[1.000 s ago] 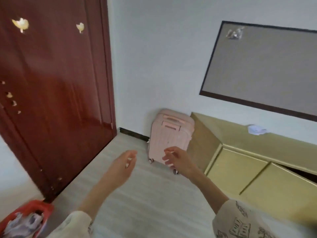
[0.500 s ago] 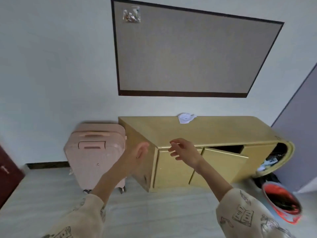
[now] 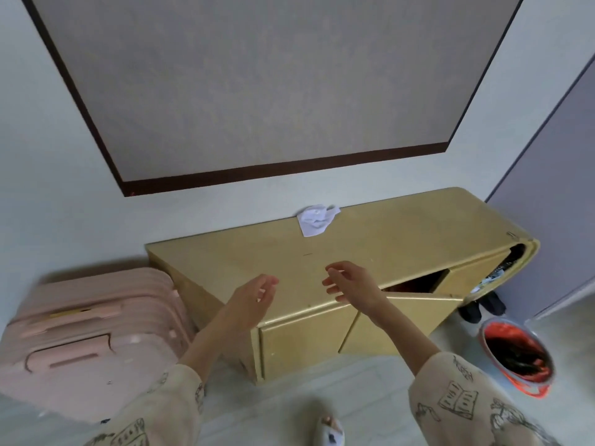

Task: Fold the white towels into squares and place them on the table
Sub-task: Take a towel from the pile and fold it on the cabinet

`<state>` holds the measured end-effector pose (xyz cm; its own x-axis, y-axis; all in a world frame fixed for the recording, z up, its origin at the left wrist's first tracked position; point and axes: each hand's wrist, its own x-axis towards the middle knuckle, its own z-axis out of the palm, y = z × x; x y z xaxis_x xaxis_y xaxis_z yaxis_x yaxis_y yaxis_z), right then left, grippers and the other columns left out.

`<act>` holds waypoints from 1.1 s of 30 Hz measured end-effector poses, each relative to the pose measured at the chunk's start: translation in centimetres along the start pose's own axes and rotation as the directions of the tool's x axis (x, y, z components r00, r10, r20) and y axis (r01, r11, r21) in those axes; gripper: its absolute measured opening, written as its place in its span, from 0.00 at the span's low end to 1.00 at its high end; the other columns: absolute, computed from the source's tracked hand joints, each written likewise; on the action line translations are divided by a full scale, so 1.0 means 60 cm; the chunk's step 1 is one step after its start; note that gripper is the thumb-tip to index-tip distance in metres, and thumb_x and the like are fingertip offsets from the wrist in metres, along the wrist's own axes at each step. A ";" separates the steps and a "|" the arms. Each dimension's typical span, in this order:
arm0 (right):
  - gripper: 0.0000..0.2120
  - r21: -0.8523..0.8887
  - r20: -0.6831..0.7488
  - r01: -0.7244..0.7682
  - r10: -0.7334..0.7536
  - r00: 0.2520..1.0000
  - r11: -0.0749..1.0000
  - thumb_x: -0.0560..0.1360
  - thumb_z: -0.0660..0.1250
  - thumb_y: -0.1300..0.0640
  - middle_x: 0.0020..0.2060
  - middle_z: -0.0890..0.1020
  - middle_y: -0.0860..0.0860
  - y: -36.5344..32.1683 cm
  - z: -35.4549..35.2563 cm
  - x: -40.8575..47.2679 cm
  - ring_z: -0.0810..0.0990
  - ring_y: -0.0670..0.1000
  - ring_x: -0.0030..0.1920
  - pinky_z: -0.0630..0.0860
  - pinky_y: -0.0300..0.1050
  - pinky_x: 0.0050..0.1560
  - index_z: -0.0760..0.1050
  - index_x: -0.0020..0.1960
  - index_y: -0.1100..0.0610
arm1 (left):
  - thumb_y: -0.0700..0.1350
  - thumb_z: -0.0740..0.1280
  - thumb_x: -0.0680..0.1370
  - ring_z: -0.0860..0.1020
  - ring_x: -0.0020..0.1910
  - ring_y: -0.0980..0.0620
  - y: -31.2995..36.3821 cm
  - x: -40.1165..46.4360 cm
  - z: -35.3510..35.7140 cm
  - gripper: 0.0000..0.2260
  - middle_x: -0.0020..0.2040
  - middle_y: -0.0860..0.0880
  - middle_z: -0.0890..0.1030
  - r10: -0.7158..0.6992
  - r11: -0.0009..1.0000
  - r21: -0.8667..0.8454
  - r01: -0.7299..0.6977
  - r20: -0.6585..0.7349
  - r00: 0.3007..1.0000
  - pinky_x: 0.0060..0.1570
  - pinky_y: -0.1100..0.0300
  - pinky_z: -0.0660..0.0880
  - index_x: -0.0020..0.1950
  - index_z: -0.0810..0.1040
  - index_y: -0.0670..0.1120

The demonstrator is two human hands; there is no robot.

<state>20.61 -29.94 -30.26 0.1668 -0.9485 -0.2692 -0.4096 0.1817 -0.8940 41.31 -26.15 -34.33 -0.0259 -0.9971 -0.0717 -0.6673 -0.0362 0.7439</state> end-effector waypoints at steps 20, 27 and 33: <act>0.28 -0.746 0.166 -0.011 0.202 0.965 0.665 0.79 0.57 0.49 0.76 0.51 0.55 0.273 -0.105 0.626 0.49 0.57 0.76 0.54 0.53 0.73 0.51 0.76 0.51 | 0.39 0.56 0.80 0.63 0.70 0.48 -0.102 0.595 0.215 0.21 0.72 0.45 0.62 -0.324 0.907 0.356 0.227 0.242 0.915 0.67 0.57 0.62 0.73 0.60 0.43; 0.35 -0.838 0.193 0.054 0.203 0.960 0.542 0.77 0.58 0.41 0.76 0.41 0.53 0.350 -0.113 0.678 0.39 0.55 0.76 0.41 0.58 0.74 0.45 0.76 0.46 | 0.31 0.66 0.71 0.71 0.65 0.39 -0.167 0.705 0.286 0.24 0.68 0.36 0.69 -0.113 0.864 0.502 -0.023 0.239 0.964 0.54 0.48 0.75 0.68 0.68 0.35; 0.37 -0.827 0.161 0.063 0.127 0.979 0.559 0.65 0.74 0.44 0.72 0.65 0.59 0.367 -0.108 0.680 0.64 0.63 0.71 0.62 0.65 0.65 0.67 0.71 0.51 | 0.28 0.70 0.55 0.78 0.35 0.43 -0.166 0.706 0.315 0.21 0.38 0.44 0.77 -0.010 0.738 0.671 -0.074 0.121 0.993 0.36 0.55 0.76 0.46 0.79 0.40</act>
<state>12.58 -66.32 -58.58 0.2555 -0.8634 -0.4349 -0.9600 -0.1732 -0.2201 32.80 -66.78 -57.36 -0.1092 -0.9812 -0.1592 -0.9898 0.0926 0.1083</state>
